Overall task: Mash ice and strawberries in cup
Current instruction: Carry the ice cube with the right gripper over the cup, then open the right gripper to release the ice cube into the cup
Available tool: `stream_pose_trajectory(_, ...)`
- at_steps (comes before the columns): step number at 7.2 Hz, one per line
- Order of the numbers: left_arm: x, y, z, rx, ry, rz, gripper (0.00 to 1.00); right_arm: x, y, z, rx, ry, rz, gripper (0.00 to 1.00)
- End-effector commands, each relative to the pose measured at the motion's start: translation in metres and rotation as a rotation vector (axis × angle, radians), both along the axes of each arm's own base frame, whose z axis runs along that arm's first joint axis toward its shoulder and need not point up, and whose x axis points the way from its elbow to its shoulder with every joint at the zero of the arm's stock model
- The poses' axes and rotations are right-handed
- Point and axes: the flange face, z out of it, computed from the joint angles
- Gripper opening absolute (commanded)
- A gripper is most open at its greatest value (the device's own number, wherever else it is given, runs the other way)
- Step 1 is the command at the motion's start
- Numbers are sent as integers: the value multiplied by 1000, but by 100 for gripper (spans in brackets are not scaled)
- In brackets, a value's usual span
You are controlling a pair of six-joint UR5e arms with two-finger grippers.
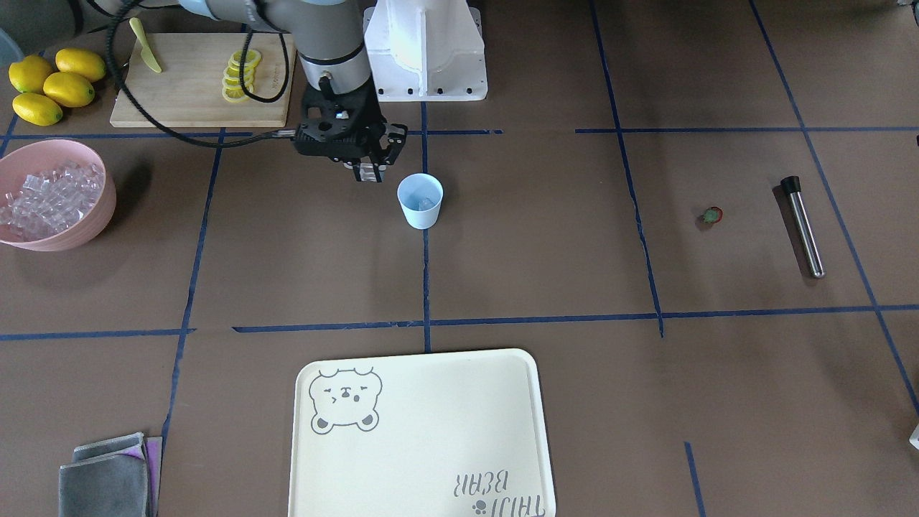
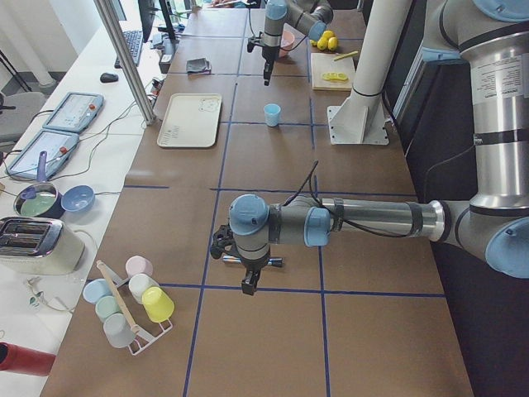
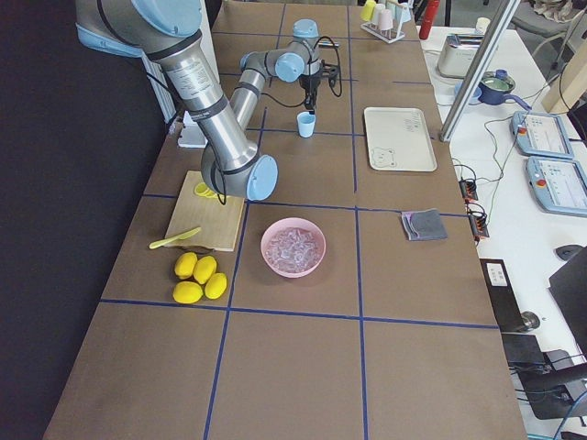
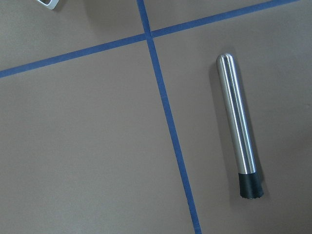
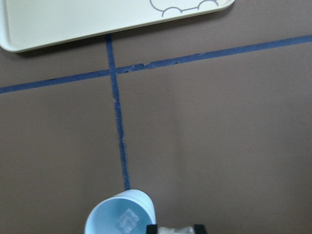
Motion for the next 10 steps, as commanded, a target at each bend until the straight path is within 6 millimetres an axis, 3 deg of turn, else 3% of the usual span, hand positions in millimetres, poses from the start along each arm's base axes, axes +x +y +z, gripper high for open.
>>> stream_pose_trajectory(1,2,0,1,-4,0,4,100,-65,11,-17,-24,44,25,5)
stream_pose_trajectory(3,3,-1,0,0,0,8,100,-72,11,-12,-20,44,20,10)
stream_pose_trajectory(4,3,0,1,-1,0,8,100,-76,9,-6,-9,44,10,48)
stream_pose_trajectory(5,7,-1,2,-4,0,16,100,-80,12,0,-12,50,4,99)
stream_pose_trajectory(7,9,-2,1,-1,0,21,100,-79,11,4,-14,54,6,99)
stream_pose_trajectory(8,9,-2,1,-1,0,22,100,-69,7,-2,-3,40,9,99)
stream_pose_trajectory(9,9,-2,1,-1,0,21,100,-37,-11,4,9,31,15,100)
stream_pose_trajectory(10,9,-2,1,-1,0,21,100,23,-23,34,43,23,-30,100)
